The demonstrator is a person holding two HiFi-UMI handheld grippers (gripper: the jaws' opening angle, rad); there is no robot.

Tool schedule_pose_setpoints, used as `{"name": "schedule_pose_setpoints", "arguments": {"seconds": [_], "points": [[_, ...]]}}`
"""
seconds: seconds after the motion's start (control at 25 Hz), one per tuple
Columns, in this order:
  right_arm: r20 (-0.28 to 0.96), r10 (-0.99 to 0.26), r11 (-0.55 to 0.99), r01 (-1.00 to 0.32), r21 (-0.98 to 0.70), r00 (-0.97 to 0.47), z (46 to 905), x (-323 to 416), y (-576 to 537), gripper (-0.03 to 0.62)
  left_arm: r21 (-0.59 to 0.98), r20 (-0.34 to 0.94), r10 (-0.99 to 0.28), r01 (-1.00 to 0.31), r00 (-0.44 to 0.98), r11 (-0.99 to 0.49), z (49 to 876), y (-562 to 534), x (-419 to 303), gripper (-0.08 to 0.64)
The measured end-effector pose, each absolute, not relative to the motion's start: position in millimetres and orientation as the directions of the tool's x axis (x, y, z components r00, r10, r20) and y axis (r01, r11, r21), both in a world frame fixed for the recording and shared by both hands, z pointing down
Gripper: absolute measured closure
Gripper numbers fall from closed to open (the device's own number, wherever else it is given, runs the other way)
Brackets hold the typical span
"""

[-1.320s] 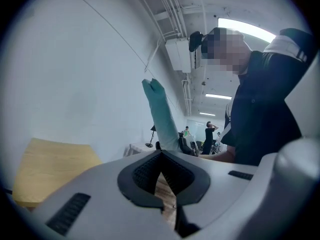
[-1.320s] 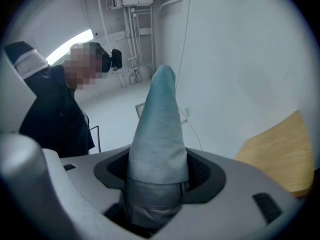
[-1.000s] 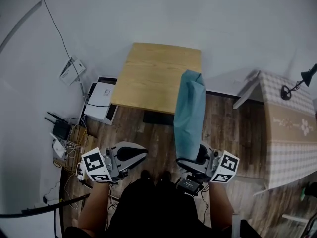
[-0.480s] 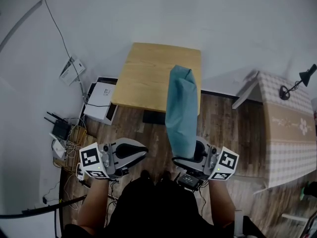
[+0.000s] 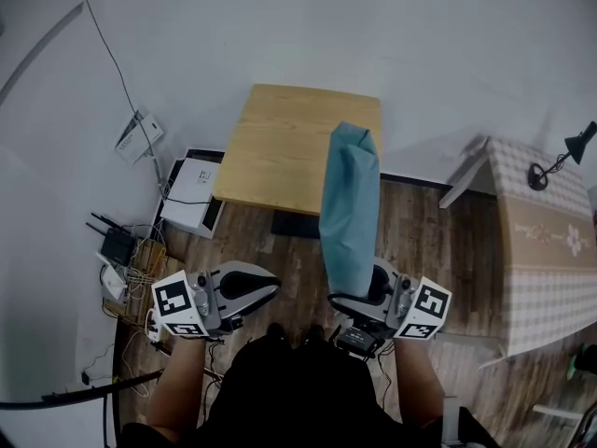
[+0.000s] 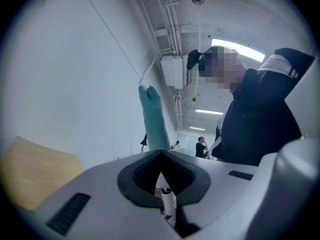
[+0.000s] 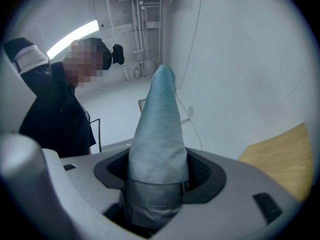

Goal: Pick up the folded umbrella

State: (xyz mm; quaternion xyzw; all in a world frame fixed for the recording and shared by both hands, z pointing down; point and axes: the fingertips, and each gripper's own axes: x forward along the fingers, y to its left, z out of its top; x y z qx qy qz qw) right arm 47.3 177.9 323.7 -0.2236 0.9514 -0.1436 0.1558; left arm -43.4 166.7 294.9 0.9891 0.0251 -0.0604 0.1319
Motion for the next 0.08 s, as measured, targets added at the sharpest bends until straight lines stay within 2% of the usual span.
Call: {"name": "schedule_pose_setpoints", "arguments": {"seconds": [0.08], "points": [[-0.239, -0.469, 0.86, -0.377, -0.345, -0.851, 323.3, 48.7, 178.6, 0.302, 0.257, -0.122, 0.028, 0.059, 0.992, -0.965, 295.7, 165.5, -42.7, 0.549]]}}
